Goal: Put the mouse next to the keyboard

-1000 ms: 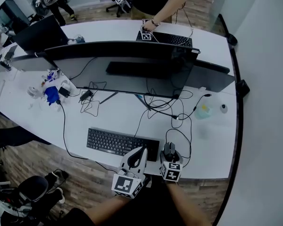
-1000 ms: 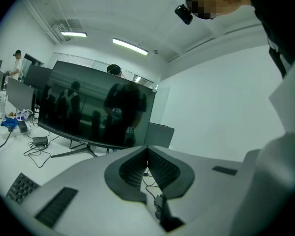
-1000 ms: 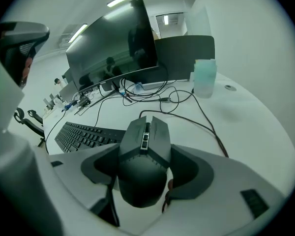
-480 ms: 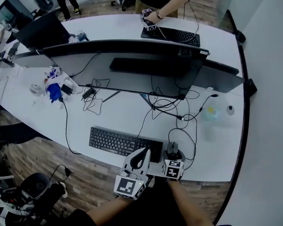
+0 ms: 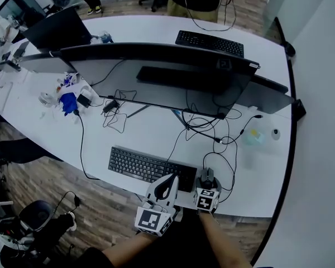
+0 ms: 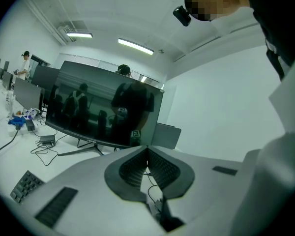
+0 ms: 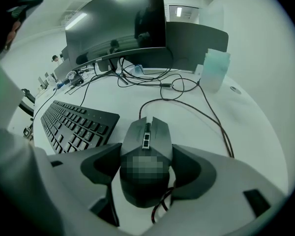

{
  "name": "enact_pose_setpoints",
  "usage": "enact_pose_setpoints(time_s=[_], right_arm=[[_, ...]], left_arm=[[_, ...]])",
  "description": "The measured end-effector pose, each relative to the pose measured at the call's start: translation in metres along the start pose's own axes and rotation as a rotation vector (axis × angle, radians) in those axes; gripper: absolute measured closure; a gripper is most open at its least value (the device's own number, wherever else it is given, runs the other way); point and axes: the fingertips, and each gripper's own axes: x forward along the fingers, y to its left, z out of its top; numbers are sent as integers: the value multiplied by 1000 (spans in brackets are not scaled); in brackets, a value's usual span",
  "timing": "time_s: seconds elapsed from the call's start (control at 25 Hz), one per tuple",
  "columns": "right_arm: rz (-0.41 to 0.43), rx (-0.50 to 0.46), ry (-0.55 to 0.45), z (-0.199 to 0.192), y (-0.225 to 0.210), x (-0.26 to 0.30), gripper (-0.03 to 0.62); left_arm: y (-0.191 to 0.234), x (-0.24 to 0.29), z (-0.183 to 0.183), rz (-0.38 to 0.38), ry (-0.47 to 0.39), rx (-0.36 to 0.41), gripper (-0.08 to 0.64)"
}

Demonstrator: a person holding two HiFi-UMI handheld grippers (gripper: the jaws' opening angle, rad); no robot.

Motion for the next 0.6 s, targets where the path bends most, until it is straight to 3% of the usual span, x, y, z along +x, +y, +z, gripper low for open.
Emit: enact_pose_setpoints(time_s=[0.28, 0.48, 0.6], right_arm=[[1, 53, -75, 13, -8, -36, 262], [42, 150, -238, 43, 1, -113, 264], [74, 155, -368, 69, 10, -167, 282]], left_arm=[[3, -22, 5, -11, -35, -12, 548], [-11, -41, 2, -82, -43, -20, 548], [-32, -45, -9, -152, -41, -28, 548]])
